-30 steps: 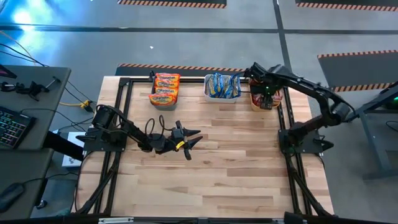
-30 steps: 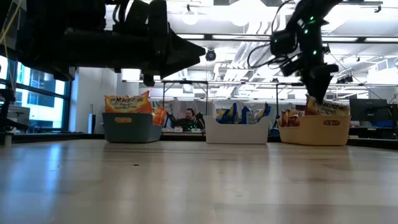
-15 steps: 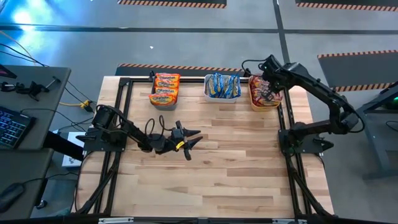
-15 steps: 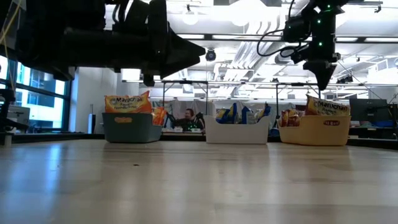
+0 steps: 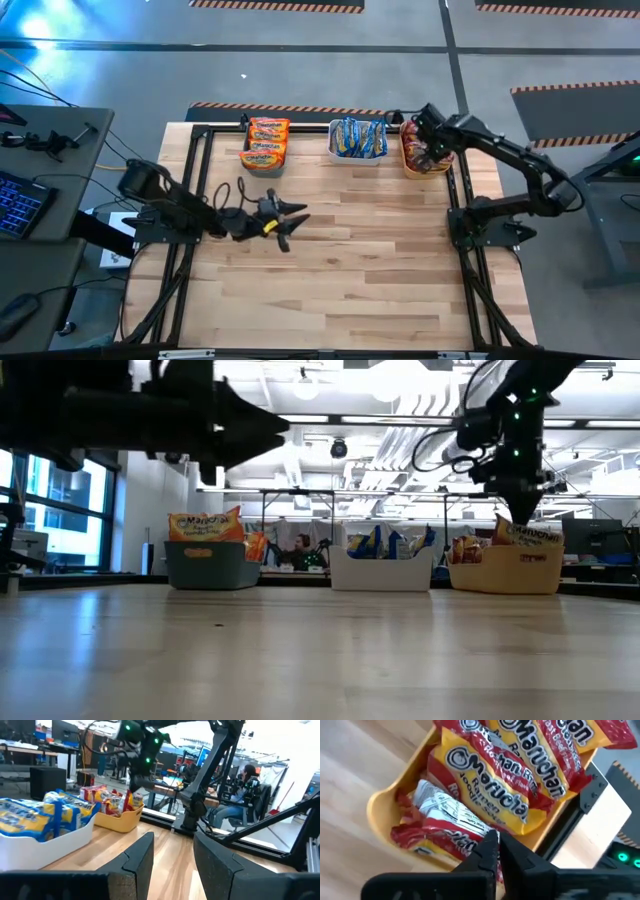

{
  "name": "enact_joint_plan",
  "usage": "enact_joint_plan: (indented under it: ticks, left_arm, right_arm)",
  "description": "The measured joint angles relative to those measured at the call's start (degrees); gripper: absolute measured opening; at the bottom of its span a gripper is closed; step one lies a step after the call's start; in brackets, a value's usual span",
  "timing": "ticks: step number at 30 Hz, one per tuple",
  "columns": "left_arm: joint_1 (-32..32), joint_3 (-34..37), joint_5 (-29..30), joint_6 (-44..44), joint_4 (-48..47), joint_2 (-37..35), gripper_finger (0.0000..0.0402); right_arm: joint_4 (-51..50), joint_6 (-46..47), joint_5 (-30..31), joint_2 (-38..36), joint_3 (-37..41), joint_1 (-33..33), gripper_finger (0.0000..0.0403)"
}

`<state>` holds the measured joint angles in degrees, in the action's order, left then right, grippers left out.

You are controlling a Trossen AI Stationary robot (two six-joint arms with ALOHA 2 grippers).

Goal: Sort Maruchan noodles
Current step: Put the red noodle pack into the yellow bin

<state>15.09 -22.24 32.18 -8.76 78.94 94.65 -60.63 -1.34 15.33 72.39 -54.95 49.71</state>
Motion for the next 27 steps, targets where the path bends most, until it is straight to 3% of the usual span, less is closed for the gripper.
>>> enact_joint_plan:
  ticks: [5, 10, 18, 23, 27]
  left_arm:
    - [-0.11, 2.12, 1.30, 1.07, -0.10, -3.49, 0.0126]
    - [-0.52, 2.54, 1.73, 1.42, -0.31, -4.06, 0.0126]
    - [-0.83, 2.54, 1.73, 0.94, -1.62, -4.04, 0.0126]
    - [-0.81, 2.54, 1.73, 1.02, -1.59, -4.04, 0.0126]
    - [-0.81, 2.54, 1.70, 1.01, -1.55, -4.04, 0.0126]
  right_arm:
    - [5.80, -0.13, -0.82, -1.10, 3.34, 0.00, 0.0001]
    - [6.35, 0.35, -2.14, -1.32, 1.10, -0.87, 0.0001]
    - [0.79, 4.01, -2.13, -4.86, -1.83, -6.28, 0.0000]
    - [0.12, 5.96, -1.77, -6.13, 2.54, -6.64, 0.0000]
    - [6.97, 5.56, -1.87, -6.09, 7.23, -6.64, 0.0000]
